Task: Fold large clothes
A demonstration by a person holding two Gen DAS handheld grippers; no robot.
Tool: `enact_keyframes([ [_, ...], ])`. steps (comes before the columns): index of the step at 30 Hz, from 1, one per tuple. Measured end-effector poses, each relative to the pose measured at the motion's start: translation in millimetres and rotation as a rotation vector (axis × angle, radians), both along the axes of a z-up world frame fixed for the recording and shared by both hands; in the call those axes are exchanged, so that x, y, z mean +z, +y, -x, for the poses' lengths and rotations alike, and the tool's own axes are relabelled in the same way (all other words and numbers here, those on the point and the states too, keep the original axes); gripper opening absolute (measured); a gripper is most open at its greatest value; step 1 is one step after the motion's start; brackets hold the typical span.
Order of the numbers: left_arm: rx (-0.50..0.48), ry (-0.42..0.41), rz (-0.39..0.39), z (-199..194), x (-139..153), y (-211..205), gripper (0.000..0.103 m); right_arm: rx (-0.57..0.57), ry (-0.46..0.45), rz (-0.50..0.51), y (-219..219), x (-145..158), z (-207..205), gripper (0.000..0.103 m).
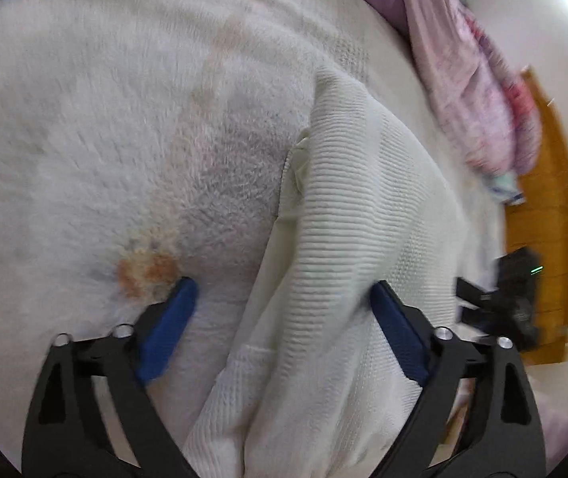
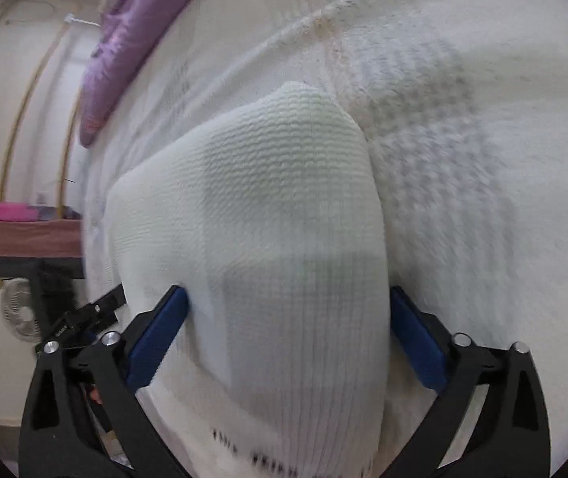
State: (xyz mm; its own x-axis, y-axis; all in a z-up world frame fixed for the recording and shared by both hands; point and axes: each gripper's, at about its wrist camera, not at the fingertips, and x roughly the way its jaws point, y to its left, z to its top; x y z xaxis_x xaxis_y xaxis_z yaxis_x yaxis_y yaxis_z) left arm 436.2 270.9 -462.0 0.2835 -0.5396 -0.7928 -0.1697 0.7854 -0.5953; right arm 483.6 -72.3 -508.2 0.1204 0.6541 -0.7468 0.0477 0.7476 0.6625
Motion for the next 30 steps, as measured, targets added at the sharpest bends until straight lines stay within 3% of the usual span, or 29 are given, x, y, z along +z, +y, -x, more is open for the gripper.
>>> enact_keyframes([
  [2, 0.006, 0.001, 0.114, 5, -5, 10, 0.094, -0.001, -0.067, -0.022, 0, 1, 9, 0.097],
  [3, 0.008, 0.035, 0.22, 8, -12, 14, 0.094, 0.006, -0.078, -0.029, 0, 2, 14, 0.097],
  [4, 0.01, 0.07, 0.308, 13, -19, 16, 0.094, 0.041, -0.069, -0.066, 2, 2, 20, 0.097],
  [6, -0.019, 0.119, 0.403, 24, -30, 10, 0.094, 0.072, -0.054, -0.092, 6, 1, 29, 0.097],
  [10, -0.08, 0.157, 0.434, 37, -35, -10, 0.094, 0.048, 0.011, -0.179, 2, -2, 42, 0.097],
  [12, -0.057, 0.177, 0.478, 39, -41, -12, 0.094, 0.018, 0.053, -0.248, -6, -6, 49, 0.097],
  [15, -0.033, 0.215, 0.516, 39, -45, -14, 0.094, 0.069, 0.116, -0.281, -4, -7, 69, 0.097],
  [17, -0.069, 0.235, 0.5, 38, -44, -20, 0.093, 0.061, 0.137, -0.272, -3, -6, 73, 0.097],
  [19, -0.1, 0.24, 0.426, 36, -40, -32, 0.092, 0.039, 0.152, -0.235, 3, -12, 65, 0.097],
  [20, -0.1, 0.244, 0.379, 34, -37, -35, 0.075, 0.007, 0.157, -0.216, 4, -12, 64, 0.095],
  [21, -0.11, 0.255, 0.271, 33, -32, -40, 0.058, -0.032, 0.156, -0.191, 4, -7, 65, 0.082],
  [22, -0.109, 0.252, 0.23, 32, -26, -41, 0.054, -0.037, 0.152, -0.144, 3, -1, 67, 0.07],
  [24, -0.108, 0.209, 0.18, 35, -7, -46, 0.042, -0.032, 0.123, -0.09, -4, 19, 74, 0.035],
  [26, -0.166, 0.142, 0.089, 38, 16, -59, 0.036, -0.061, 0.132, -0.153, -10, 37, 77, 0.03],
  [30, -0.205, 0.127, -0.01, 50, 55, -80, 0.034, 0.03, 0.051, -0.112, 1, 88, 84, 0.029],
])
